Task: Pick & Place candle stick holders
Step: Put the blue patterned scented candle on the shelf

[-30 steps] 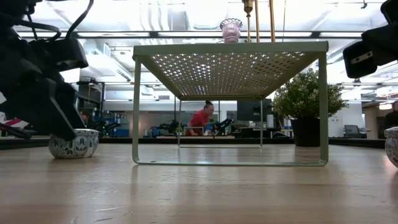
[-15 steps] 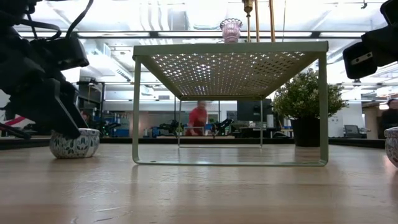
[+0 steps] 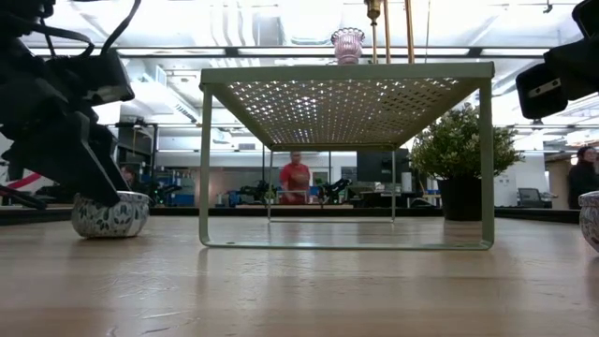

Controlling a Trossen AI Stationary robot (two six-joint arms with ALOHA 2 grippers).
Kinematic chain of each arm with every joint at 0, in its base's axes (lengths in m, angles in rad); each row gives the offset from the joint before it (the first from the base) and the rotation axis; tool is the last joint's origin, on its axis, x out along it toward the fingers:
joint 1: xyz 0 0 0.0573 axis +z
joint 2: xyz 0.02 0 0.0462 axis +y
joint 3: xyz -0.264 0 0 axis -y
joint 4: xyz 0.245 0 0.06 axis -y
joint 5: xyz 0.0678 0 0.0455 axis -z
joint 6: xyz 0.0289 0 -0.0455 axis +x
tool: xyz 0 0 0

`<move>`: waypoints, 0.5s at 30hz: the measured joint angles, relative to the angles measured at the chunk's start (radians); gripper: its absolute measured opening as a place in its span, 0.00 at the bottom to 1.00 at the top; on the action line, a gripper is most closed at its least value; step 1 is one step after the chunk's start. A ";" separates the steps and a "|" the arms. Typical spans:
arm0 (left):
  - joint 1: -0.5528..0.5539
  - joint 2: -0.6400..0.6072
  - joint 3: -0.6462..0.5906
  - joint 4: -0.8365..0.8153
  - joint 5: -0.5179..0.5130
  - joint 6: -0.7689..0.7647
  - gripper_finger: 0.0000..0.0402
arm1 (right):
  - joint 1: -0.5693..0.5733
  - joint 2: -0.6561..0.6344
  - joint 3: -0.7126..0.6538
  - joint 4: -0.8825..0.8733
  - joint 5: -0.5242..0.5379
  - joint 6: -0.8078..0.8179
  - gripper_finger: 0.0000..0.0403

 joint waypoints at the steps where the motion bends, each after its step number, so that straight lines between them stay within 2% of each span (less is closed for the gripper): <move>1: 0.000 0.000 -0.002 0.004 -0.001 -0.001 0.78 | 0.000 0.000 0.000 0.000 0.000 0.000 0.02; 9: 0.000 0.000 -0.054 0.092 -0.008 -0.017 0.79 | 0.000 0.000 0.000 0.000 0.000 0.000 0.02; 15: 0.000 0.000 -0.064 0.094 -0.011 -0.017 0.79 | 0.000 0.000 0.000 0.000 0.000 0.000 0.02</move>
